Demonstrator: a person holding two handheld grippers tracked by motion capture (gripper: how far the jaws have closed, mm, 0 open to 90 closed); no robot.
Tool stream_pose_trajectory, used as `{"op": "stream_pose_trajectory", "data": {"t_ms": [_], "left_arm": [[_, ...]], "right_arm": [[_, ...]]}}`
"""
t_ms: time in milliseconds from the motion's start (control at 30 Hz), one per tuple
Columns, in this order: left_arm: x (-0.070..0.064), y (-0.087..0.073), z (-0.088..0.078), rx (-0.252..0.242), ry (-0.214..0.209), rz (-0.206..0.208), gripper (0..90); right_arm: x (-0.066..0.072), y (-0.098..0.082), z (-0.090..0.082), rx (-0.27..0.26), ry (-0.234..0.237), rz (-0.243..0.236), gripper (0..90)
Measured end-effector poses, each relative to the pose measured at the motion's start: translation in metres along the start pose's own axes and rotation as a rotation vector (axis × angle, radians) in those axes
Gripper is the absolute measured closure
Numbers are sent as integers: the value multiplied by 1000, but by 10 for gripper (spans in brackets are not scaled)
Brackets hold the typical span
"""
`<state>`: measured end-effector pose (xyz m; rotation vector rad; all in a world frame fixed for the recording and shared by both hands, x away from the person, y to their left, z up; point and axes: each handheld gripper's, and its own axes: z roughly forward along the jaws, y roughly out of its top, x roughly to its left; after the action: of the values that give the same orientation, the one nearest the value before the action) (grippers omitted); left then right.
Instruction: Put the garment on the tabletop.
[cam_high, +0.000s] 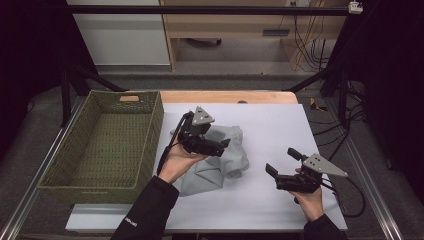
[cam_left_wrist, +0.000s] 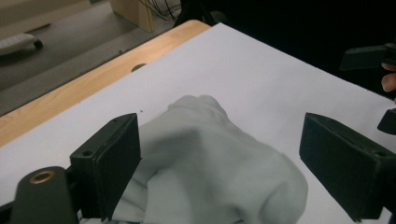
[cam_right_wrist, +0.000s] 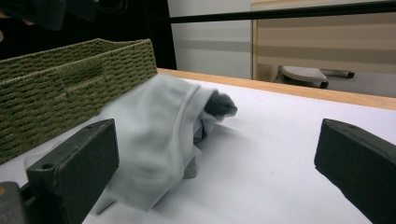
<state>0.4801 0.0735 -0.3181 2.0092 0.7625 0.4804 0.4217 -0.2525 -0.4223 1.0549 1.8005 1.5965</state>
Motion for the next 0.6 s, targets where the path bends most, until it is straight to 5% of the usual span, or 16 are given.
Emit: {"op": "stream_pose_trajectory", "data": {"t_ms": [300, 600], "left_arm": [[2, -50, -15, -151, -25, -60, 105], [-4, -91, -22, -231, 4, -84, 83]], "right_arm": [[0, 0, 0, -3, 0, -10, 5], [0, -2, 0, 0, 4, -15, 4]]}}
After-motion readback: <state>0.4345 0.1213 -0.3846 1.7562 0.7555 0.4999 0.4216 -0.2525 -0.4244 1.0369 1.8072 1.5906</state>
